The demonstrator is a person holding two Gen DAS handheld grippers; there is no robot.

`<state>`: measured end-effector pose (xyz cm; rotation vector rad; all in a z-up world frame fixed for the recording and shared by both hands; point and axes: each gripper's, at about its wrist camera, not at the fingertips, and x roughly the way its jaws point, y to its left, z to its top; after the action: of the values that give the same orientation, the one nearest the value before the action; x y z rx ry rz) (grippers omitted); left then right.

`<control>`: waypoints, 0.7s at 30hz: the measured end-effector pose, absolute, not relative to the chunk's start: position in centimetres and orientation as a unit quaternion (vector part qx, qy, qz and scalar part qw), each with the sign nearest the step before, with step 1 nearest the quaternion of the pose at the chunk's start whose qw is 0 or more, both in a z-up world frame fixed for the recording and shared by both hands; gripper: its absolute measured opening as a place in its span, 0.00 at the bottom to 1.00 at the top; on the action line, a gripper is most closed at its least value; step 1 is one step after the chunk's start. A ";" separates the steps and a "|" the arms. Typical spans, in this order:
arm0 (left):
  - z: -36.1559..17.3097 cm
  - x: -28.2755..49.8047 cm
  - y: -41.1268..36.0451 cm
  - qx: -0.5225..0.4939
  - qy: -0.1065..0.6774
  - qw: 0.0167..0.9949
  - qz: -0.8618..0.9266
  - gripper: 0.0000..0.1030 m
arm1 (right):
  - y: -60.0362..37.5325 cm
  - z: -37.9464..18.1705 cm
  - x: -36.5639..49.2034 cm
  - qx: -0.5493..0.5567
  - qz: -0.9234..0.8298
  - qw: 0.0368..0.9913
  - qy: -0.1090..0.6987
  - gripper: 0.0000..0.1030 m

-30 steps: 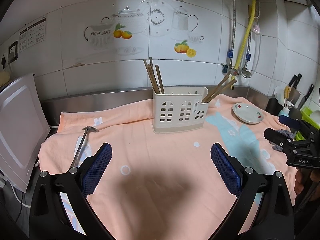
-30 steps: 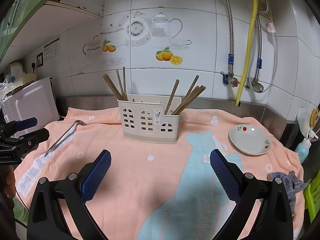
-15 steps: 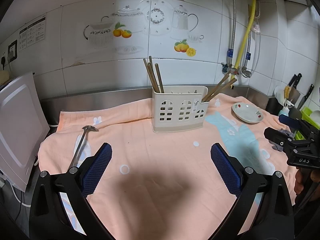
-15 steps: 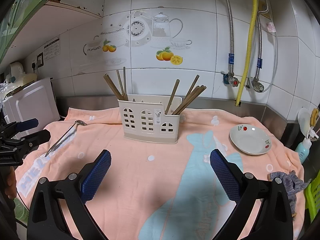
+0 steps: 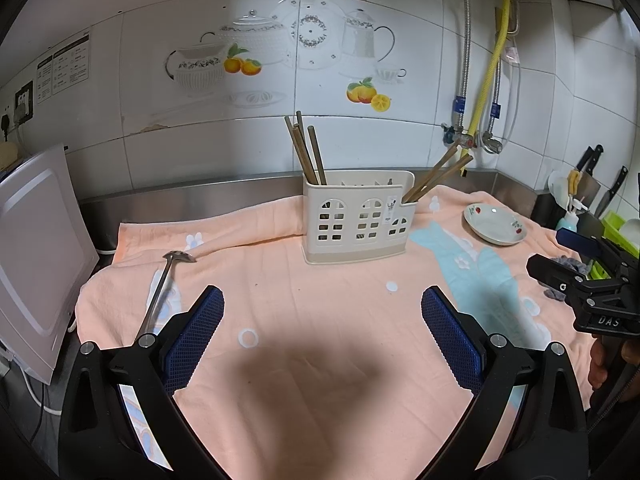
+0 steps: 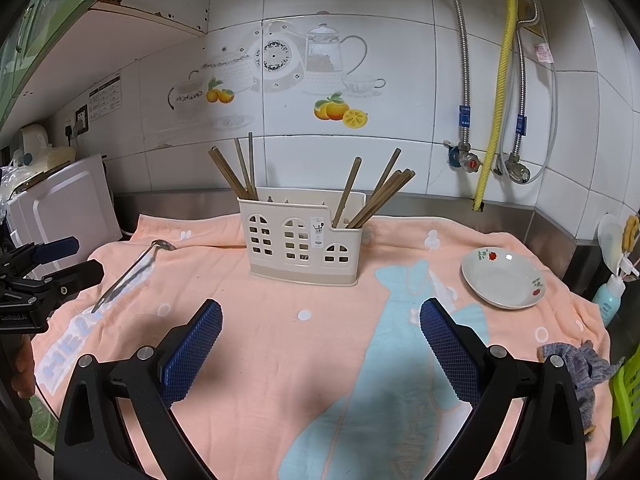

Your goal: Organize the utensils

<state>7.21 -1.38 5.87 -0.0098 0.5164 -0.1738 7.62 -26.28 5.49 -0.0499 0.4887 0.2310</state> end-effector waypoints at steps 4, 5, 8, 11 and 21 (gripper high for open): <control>5.9 7.2 -1.5 -0.003 0.255 0.963 -0.087 0.95 | -26.2 5.5 7.7 -0.025 0.115 0.963 0.242 0.93; 5.8 7.2 -1.5 -0.004 0.255 0.963 -0.087 0.95 | -26.2 5.5 7.6 -0.025 0.116 0.963 0.242 0.93; 5.8 7.2 -1.6 -0.003 0.256 0.963 -0.089 0.95 | -26.2 5.6 7.6 -0.025 0.117 0.963 0.243 0.93; 5.8 7.3 -1.7 -0.002 0.256 0.962 -0.090 0.95 | -26.2 5.6 7.6 -0.025 0.116 0.963 0.243 0.93; 5.8 7.2 -1.6 -0.001 0.254 0.962 -0.096 0.95 | -26.3 5.5 7.6 -0.024 0.116 0.963 0.244 0.93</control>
<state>7.23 -1.62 5.78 -0.0012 0.5141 -0.1943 7.62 -26.25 5.50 -0.0482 0.4934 0.2344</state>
